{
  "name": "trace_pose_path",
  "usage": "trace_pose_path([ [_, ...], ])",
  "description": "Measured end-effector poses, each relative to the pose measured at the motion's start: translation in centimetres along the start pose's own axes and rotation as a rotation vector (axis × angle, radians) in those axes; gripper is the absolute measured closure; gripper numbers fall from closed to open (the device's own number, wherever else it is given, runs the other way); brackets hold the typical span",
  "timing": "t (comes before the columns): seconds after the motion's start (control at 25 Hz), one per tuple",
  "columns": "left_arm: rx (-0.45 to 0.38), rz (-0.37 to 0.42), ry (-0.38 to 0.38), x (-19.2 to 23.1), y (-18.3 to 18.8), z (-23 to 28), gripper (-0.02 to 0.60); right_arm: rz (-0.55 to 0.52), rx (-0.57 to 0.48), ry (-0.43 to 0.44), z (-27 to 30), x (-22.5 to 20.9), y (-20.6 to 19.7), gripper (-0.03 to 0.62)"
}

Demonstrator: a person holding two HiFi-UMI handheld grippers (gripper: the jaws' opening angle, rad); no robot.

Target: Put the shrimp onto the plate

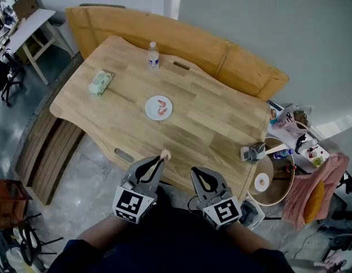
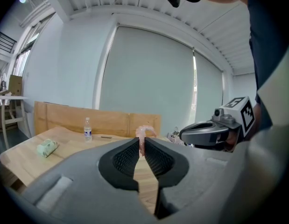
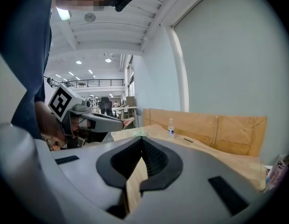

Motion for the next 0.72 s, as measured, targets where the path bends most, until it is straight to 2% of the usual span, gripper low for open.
trace_pose_path([
  [0.32,0.009,0.012,-0.021,4.5,-0.3,2.0,0.543,-0.019,-0.01,-0.015,3.3,0.9,1.7,0.585],
  [0.72,0.044,0.019,0.044,7.0,-0.8,5.6,0.543,-0.02,-0.006,0.008,3.1,-1.1,1.7,0.585],
])
Point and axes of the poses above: the fingertips, and each gripper's own axes: z forward along the fingers, x to its left, y out of its top, the point moved 8 cm from there along -z, backward along the fingers, and after that the axes turned 4 degrees about z, right-handed, at the moved point
